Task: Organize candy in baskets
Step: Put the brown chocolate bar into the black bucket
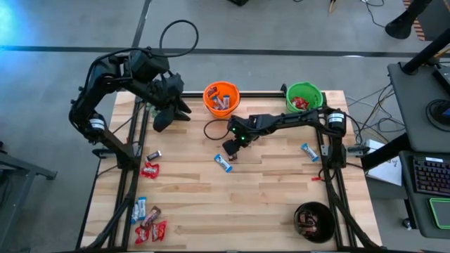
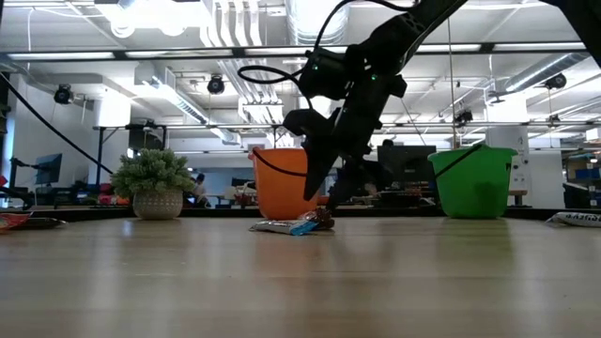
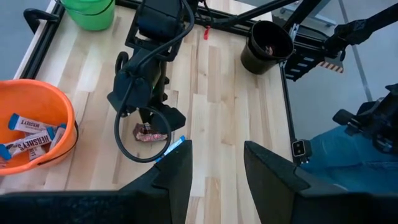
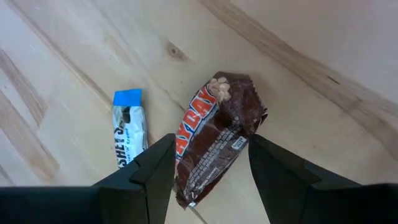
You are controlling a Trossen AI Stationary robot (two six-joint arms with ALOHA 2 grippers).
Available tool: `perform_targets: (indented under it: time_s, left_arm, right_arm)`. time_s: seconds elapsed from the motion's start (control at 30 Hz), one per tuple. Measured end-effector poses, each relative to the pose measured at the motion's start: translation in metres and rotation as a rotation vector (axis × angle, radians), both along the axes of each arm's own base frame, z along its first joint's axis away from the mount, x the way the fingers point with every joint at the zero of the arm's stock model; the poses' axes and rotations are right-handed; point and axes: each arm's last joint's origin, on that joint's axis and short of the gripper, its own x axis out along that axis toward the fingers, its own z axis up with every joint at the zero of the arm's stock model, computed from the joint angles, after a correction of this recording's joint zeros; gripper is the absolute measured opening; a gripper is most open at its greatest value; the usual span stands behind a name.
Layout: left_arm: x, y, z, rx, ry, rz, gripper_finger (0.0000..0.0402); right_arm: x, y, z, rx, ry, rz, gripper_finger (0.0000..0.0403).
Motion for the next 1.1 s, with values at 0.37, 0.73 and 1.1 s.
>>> perform_targets:
  time_s: [0.37,0.73,1.1]
  left_arm:
    - [0.0,0.0,0.0,-0.002,0.001,0.002,0.0127]
    - [0.0,0.0,0.0,-0.002,0.001,0.002,0.0127]
    - [0.0,0.0,0.0,0.005,-0.002,-0.004,0.0127]
  right_arm:
    - [-0.001,0.002,-0.001,-0.032,0.03,-0.051,0.019]
    - [0.005,0.009,-0.019,-0.054,0.073,-0.137,0.019]
    - [0.006,0.011,-0.021,-0.051,0.073,-0.106,0.018]
